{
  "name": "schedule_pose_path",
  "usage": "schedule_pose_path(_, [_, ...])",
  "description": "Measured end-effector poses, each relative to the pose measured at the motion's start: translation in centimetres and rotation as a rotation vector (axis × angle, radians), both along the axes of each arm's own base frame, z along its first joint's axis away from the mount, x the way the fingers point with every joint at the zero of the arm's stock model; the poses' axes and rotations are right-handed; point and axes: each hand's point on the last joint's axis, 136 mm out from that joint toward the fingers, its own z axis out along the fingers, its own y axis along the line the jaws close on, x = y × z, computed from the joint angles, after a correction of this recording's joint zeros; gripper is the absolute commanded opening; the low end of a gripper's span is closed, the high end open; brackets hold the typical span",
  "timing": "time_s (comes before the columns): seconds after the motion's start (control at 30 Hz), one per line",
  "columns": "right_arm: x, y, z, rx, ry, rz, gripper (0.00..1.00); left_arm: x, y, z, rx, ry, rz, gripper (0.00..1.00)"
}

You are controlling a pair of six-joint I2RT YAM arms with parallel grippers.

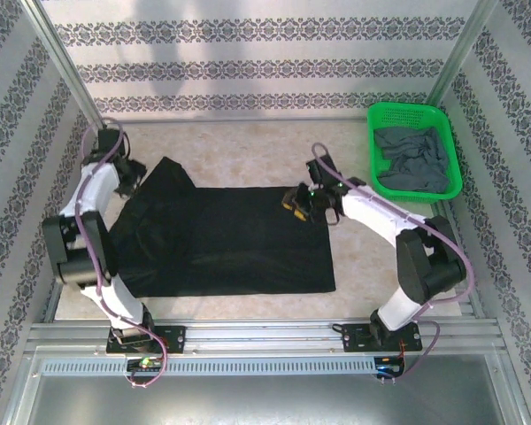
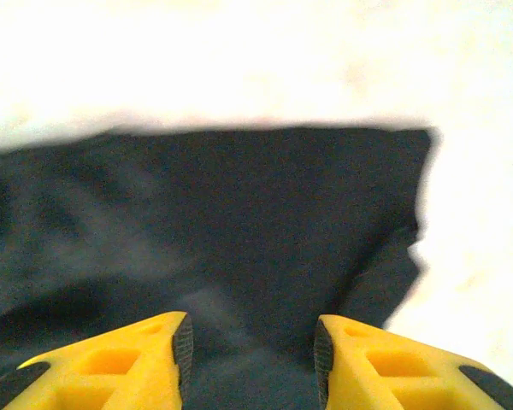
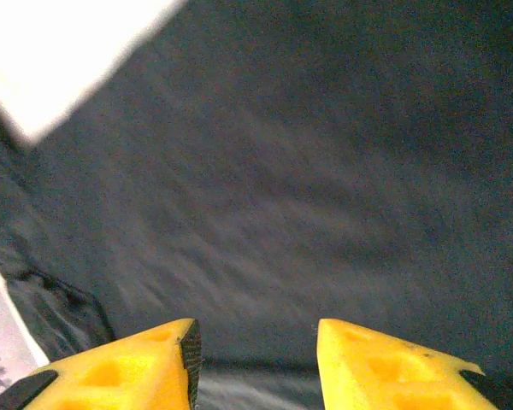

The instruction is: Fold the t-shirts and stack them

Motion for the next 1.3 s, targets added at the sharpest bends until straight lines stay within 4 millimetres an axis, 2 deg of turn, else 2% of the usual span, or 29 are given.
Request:
schedule_pose_path(0.1, [4.3,-0.6,1.1,-0.008,-0.079,-0.006,0.43,4.8,-0.1,-0.6,0.01,-0.029,-0.06,0.43])
schedule_pose_path(0.2, [7.2,-1.2,0.6,-0.025,-0.101,-0.007,0.44,8.6,-0.3,-2.4,0.033,-0.031,-0.124,0.46])
schedule_pose_path(0.3, [9.0,-1.6,-0.1,-0.044,-0.103,0.002,0.45,11.5,-0.4,-4.2,0.087,-0.016,-0.188,0.49])
schedule_pose_path(0.43, [9.5,-2.0,-0.5,-0.06,-0.099,0.012,0.46,14.0,-0.5,-6.0,0.163,0.003,-0.263,0.52])
schedule_pose_path(0.63, [9.4,-2.4,-0.6,-0.071,-0.091,0.018,0.47,15.7,-0.6,-7.8,0.254,0.076,-0.32,0.54])
schedule_pose_path(0.83, [9.4,-2.5,-0.7,-0.071,-0.088,0.016,0.47,14.7,-1.4,-9.8,0.302,0.186,-0.361,0.56])
schedule_pose_path(0.97, [9.4,-2.5,-0.7,-0.071,-0.088,0.017,0.47,15.0,-1.6,-10.2,0.32,0.216,-0.378,0.55])
schedule_pose_path(1.07, [9.3,-2.5,-0.7,-0.071,-0.087,0.018,0.47,15.2,-1.5,-10.4,0.324,0.238,-0.383,0.44])
schedule_pose_path(1.2, [8.8,-2.7,-1.4,-0.075,-0.066,0.018,0.46,14.2,-1.4,-10.6,0.322,0.286,-0.396,0.19])
schedule_pose_path(1.27, [8.6,-3.0,-1.9,-0.078,-0.054,0.013,0.46,13.9,-1.4,-10.6,0.319,0.301,-0.401,0.13])
schedule_pose_path(1.3, [8.6,-3.3,-2.0,-0.082,-0.051,0.005,0.46,13.8,-1.4,-10.6,0.318,0.306,-0.402,0.06])
